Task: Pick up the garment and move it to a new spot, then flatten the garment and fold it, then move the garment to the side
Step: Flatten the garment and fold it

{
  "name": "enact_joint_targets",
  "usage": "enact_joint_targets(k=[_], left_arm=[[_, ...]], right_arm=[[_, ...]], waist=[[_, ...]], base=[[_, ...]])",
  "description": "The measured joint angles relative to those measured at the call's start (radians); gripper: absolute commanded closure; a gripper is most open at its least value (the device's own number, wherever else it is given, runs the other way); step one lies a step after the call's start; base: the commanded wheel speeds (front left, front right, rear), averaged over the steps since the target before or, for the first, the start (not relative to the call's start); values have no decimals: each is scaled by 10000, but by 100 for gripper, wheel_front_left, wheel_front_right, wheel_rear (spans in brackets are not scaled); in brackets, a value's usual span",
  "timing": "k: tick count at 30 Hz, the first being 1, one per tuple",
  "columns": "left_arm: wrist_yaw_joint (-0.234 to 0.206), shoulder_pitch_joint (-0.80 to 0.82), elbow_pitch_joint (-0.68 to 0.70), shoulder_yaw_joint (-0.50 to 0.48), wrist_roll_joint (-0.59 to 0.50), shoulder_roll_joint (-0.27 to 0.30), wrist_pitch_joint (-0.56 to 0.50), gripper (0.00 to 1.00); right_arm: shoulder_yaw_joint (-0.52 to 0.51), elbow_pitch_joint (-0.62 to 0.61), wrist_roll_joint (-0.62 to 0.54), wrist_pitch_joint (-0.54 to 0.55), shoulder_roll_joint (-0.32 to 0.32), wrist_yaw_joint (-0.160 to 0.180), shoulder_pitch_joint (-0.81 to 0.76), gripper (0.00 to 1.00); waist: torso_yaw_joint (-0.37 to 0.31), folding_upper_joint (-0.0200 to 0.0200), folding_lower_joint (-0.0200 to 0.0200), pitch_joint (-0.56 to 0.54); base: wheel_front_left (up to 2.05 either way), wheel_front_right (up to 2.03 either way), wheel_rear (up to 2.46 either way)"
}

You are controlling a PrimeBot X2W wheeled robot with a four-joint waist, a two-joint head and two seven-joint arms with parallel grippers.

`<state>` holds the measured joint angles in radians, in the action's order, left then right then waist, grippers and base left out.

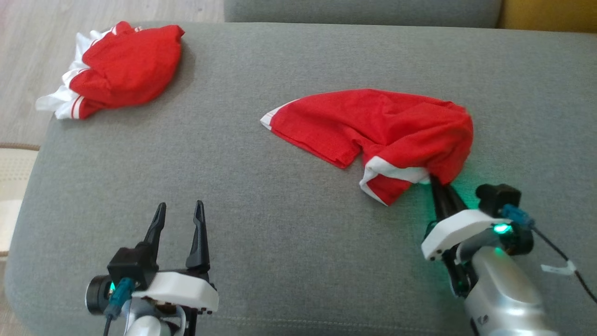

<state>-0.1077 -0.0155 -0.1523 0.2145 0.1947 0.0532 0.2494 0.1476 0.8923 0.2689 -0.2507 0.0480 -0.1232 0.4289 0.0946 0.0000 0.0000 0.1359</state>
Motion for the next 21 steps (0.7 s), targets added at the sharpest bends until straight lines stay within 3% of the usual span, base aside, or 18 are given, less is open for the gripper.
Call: enact_joint_targets(k=[11,21], left_arm=[[-81,-3,25,46,65,-4,0,0],[-82,-11,23,96,102,-4,0,0]], right_arm=[[-2675,-754,-2612,17,111,0,-50,100],[-3601,-399,-3429,441,230,0,-59,100]], waist=[[-413,0,0,-148],[-438,0,0,-281]], base=[[0,0,0],[0,0,0]])
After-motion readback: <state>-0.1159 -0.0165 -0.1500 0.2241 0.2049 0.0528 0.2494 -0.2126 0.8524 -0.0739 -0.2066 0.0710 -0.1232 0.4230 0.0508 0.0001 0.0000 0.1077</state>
